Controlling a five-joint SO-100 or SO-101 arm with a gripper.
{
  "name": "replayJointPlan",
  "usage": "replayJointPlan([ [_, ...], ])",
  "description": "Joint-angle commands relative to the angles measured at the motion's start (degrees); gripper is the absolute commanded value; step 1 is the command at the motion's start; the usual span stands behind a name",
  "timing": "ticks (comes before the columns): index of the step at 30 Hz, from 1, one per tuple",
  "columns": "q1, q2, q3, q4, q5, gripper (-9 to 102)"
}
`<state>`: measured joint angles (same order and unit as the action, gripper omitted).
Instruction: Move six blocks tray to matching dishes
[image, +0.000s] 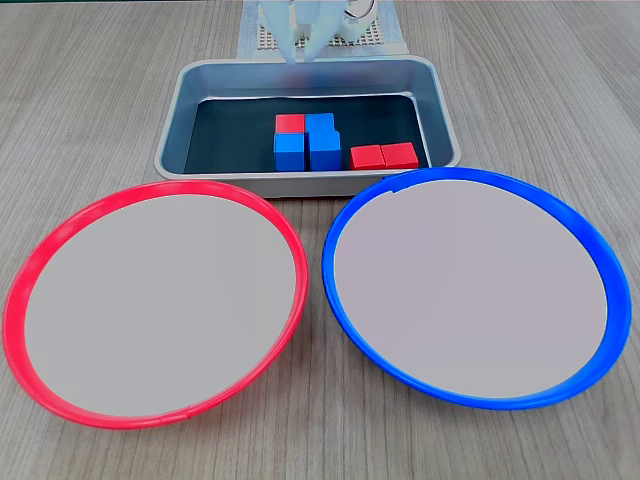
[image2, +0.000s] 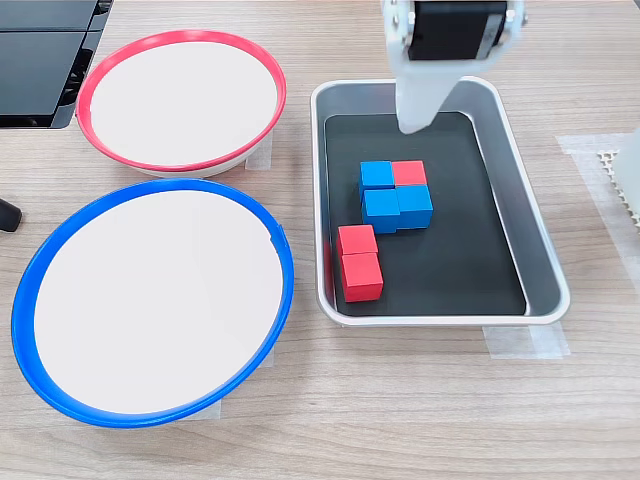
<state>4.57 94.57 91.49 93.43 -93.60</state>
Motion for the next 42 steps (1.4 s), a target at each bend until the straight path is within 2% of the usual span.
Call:
replayJointPlan([
  [1, 6.6, 1.3, -2.3, 1.0, -8.3, 0],
  [5, 13.7, -1.8, 3.7, -11.1, -15.6, 0],
  [9, 15.2, -4.0, 12.0, -24.8, -18.4, 0],
  [16, 11.5, -6.0, 21.4, -34.5, -17.2, 0],
  [23, 3.5, -3.4, 22.7, -30.7, -6.6, 0],
  [28, -0.6, -0.9, 16.0, -20.6, 4.2, 0],
  [32, 2.4, 1.0, 7.0, -11.3, 7.6, 3],
  [36, 8.8, 2.4, 4.8, -6.6, 2.5, 5],
  [39, 12.6, 4.1, 8.2, -7.4, 0.4, 11],
  [42, 13.8, 6.2, 15.6, -14.6, 7.0, 17],
])
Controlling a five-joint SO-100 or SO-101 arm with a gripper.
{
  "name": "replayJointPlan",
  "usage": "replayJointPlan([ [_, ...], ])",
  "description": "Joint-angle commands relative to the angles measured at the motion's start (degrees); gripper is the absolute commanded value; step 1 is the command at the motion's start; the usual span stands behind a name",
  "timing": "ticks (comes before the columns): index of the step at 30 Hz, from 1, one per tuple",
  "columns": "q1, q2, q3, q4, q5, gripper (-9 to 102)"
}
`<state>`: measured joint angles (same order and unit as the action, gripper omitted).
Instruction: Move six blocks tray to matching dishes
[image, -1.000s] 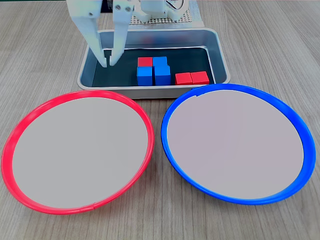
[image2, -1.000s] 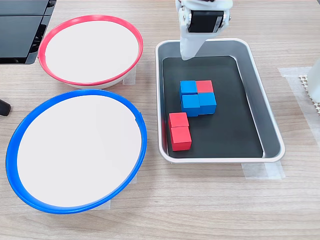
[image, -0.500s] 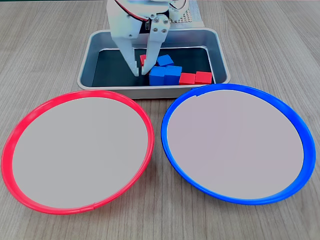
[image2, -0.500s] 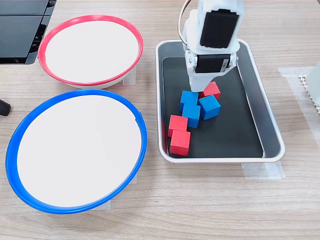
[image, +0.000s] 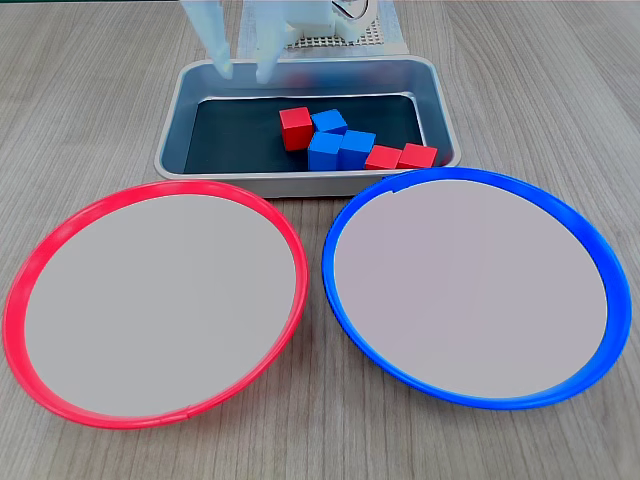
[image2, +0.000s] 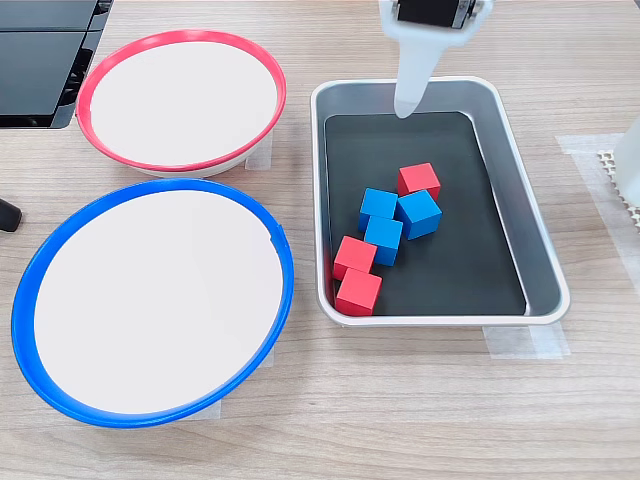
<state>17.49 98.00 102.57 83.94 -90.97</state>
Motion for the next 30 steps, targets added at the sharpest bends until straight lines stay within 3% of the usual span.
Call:
replayJointPlan([
  [1, 1.0, 3.1, 7.1, -7.6, 7.0, 18],
  [6, -3.4, 3.3, 15.5, -12.6, 29.5, 20],
  [11, -6.3, 2.7, 17.1, -11.7, 39.6, 19],
  [18, -5.5, 2.8, 22.4, -13.4, 36.3, 17],
  [24, -4.6, 3.5, 22.5, -14.6, 33.6, 0],
  [30, -3.9, 5.5, 15.3, -11.0, 30.1, 0],
])
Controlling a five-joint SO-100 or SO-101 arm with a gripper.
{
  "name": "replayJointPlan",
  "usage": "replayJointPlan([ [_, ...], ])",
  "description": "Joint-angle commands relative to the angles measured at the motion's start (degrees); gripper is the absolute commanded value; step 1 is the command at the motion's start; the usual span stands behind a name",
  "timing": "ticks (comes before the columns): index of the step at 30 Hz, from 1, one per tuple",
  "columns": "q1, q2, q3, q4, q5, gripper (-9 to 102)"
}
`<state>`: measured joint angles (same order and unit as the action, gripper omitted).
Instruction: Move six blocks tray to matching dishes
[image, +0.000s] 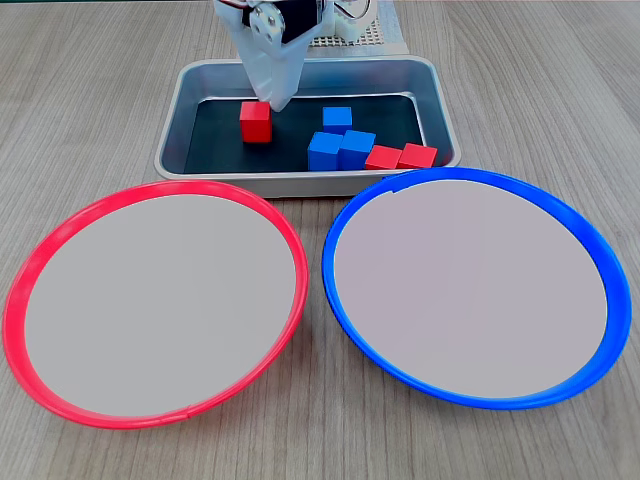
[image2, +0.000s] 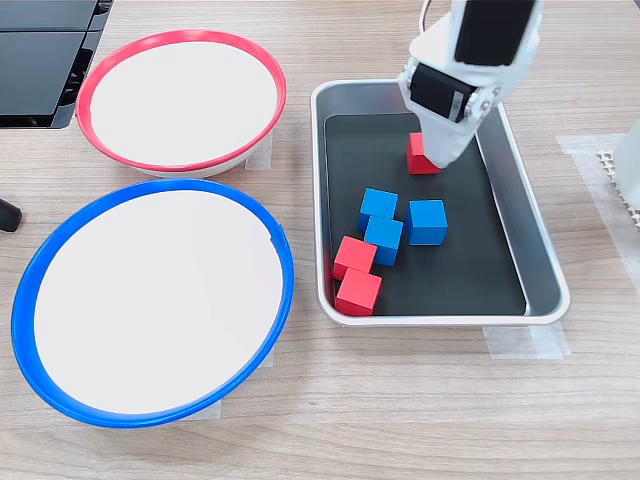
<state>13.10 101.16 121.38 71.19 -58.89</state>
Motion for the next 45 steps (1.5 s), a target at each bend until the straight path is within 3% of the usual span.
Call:
replayJointPlan([
  [1, 0.4, 3.0, -3.5, 2.0, -3.6, 0],
  [11, 3.7, 11.2, 6.5, 0.0, -31.9, 13],
  [27, 7.9, 0.4, 1.6, -12.4, -30.7, 16],
  [33, 7.0, 0.2, 6.2, -15.9, -33.6, 0],
  [36, 4.3, 1.4, 2.2, -8.0, -31.2, 0],
  [40, -0.9, -2.5, -20.1, 7.8, -17.1, 0],
  [45, -1.8, -17.7, -49.3, 9.3, -1.9, 0],
])
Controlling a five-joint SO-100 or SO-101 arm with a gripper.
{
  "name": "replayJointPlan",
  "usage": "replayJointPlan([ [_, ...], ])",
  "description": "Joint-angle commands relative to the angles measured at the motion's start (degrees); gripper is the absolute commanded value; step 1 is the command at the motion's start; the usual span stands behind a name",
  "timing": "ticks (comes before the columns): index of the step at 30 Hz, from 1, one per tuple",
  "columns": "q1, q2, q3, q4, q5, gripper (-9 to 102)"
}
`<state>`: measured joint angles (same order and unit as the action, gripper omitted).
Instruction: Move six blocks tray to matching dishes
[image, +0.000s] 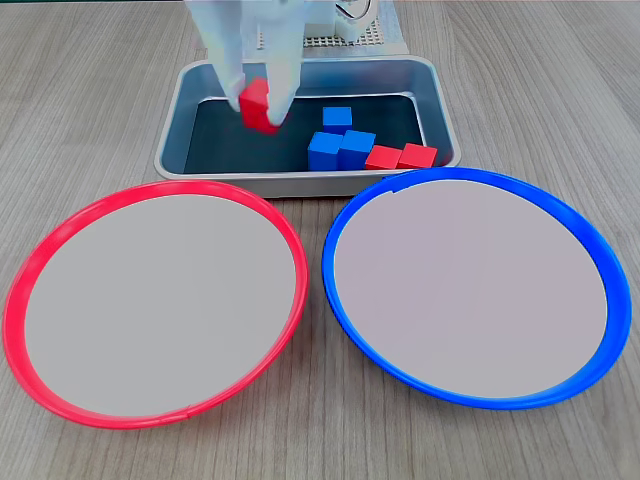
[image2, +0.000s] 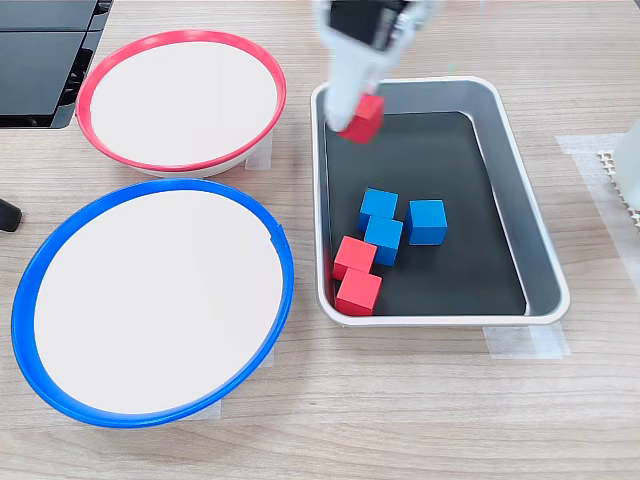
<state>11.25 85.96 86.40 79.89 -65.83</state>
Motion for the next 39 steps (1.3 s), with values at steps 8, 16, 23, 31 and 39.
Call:
replayJointPlan([
  [8, 1.1, -16.0, -20.8, -16.3, 5.4, 0],
  [16, 1.6, -15.6, -16.0, -20.2, 0.0, 13],
  [23, -0.1, -7.1, -13.4, -0.9, -13.3, 0],
  [31, -5.6, 10.8, 13.4, 4.2, -24.2, 16],
  [39, -7.9, 13.4, 26.5, -2.6, -26.7, 18],
])
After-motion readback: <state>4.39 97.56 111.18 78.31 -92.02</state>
